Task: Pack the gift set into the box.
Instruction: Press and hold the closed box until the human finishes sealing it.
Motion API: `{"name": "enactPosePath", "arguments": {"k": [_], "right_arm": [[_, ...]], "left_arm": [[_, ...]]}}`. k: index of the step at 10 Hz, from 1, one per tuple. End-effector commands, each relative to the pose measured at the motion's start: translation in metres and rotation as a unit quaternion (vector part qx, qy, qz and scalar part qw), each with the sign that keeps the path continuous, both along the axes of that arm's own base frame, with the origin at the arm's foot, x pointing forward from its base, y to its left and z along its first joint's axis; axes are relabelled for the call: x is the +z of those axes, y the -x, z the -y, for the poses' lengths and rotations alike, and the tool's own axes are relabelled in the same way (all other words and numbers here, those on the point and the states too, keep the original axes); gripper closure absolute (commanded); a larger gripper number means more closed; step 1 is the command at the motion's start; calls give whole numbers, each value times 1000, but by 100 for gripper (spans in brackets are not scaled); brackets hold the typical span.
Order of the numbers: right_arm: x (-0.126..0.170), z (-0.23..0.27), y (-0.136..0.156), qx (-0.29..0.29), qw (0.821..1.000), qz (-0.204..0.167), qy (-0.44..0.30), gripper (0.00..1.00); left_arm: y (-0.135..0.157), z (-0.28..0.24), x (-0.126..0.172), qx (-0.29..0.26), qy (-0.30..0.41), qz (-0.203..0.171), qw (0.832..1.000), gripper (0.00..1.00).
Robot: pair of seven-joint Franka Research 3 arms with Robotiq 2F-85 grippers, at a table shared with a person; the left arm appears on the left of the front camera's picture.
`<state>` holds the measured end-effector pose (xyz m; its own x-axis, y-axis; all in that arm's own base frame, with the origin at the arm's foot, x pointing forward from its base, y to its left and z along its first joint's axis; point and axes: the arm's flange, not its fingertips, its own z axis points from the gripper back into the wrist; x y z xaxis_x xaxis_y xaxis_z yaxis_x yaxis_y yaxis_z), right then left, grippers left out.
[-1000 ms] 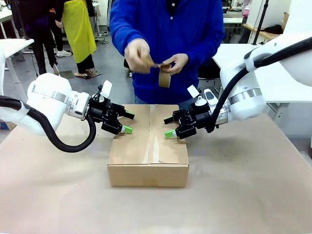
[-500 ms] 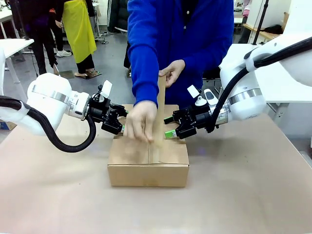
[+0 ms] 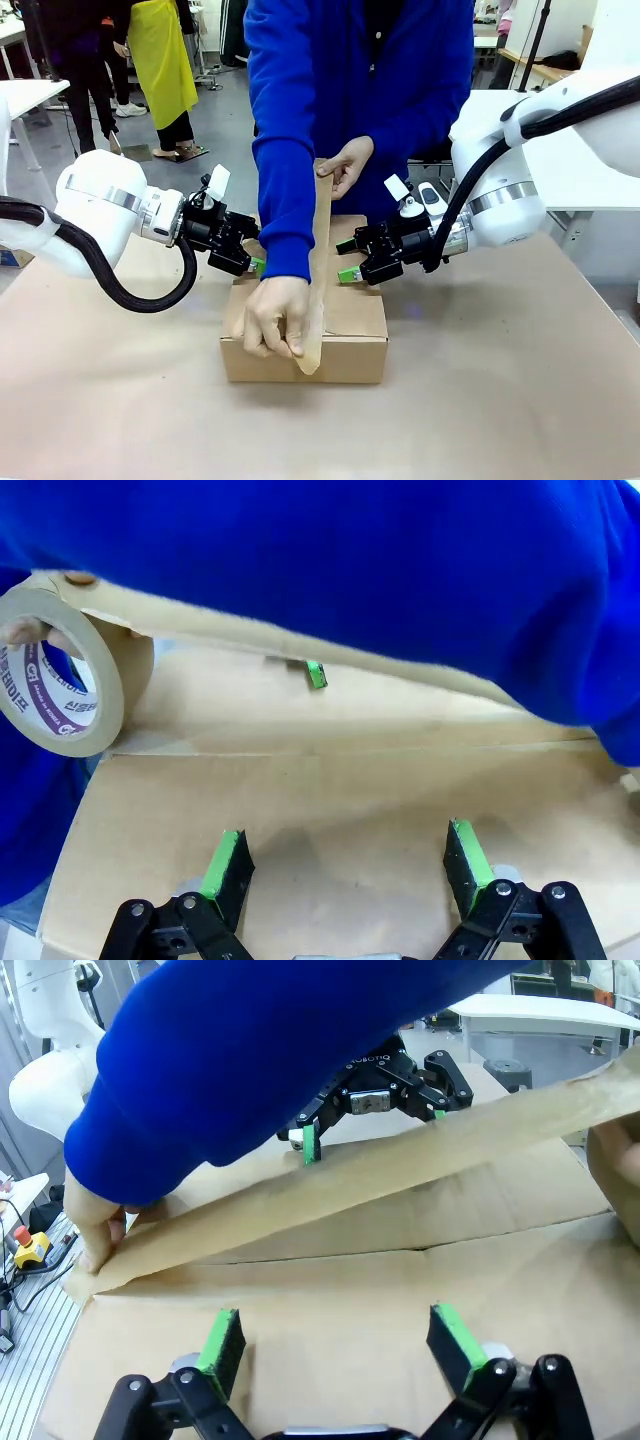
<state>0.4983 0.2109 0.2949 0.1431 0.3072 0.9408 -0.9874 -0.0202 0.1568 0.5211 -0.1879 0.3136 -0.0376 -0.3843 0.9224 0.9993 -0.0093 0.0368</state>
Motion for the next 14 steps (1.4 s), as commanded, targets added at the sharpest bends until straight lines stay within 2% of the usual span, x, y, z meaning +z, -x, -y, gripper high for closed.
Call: {"name": "enactPosePath", "arguments": {"k": [1, 14], "right_arm": [[-2, -1, 0, -4, 1000, 2, 8, 0], [-2, -1, 0, -4, 1000, 2, 8, 0]], "left_arm": [[2, 1, -4, -7, 3, 3, 1000, 0], [2, 1, -4, -7, 3, 3, 1000, 0]]}}
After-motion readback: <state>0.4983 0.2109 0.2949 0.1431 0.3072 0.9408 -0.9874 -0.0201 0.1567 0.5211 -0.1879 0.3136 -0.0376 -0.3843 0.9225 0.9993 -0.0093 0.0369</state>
